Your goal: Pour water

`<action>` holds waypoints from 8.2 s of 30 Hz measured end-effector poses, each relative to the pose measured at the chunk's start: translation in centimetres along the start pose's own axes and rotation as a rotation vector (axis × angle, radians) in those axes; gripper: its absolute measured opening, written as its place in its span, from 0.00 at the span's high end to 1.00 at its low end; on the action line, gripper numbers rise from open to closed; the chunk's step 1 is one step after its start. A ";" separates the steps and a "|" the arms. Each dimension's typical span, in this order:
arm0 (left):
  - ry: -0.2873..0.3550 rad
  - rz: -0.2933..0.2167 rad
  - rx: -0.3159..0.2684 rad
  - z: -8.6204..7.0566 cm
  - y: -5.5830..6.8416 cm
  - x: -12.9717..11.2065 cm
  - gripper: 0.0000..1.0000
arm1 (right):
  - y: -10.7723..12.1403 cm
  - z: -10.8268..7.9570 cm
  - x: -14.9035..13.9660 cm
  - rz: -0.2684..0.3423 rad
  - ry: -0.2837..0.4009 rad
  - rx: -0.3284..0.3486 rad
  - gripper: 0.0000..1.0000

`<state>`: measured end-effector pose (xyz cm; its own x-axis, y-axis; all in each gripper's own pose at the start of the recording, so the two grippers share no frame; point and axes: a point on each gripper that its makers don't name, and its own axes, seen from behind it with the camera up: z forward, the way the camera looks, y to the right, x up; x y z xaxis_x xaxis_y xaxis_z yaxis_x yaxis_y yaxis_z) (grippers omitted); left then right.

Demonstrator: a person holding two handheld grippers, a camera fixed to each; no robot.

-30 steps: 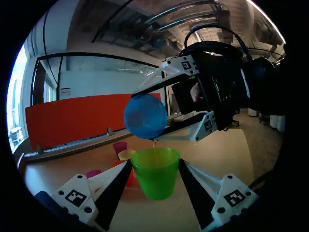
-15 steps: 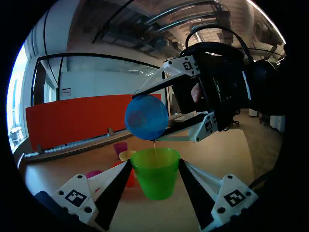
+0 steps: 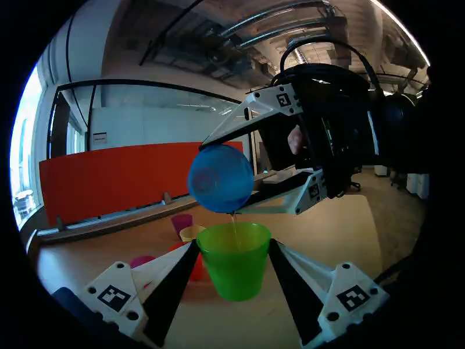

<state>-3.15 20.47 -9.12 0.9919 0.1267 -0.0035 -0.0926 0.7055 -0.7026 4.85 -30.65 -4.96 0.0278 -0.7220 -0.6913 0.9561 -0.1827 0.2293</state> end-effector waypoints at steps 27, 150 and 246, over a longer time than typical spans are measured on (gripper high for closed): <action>0.003 0.001 0.003 0.0 0.0 0.3 0.13 | 0.0 -1.0 0.8 -0.061 -0.006 -0.006 0.07; -0.014 0.003 0.027 -0.8 -1.1 -0.1 0.13 | -4.7 -0.5 -5.0 1.177 -0.041 0.066 0.07; -0.345 -0.014 0.042 -2.6 -3.5 -10.8 0.13 | -21.2 -4.6 -7.7 1.444 -0.330 0.395 0.07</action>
<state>-13.32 14.80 -8.52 0.9061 0.3397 0.2521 -0.0895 0.7364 -0.6706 -14.26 -18.15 -7.60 0.7209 -0.5353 0.4403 0.0333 0.6612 0.7494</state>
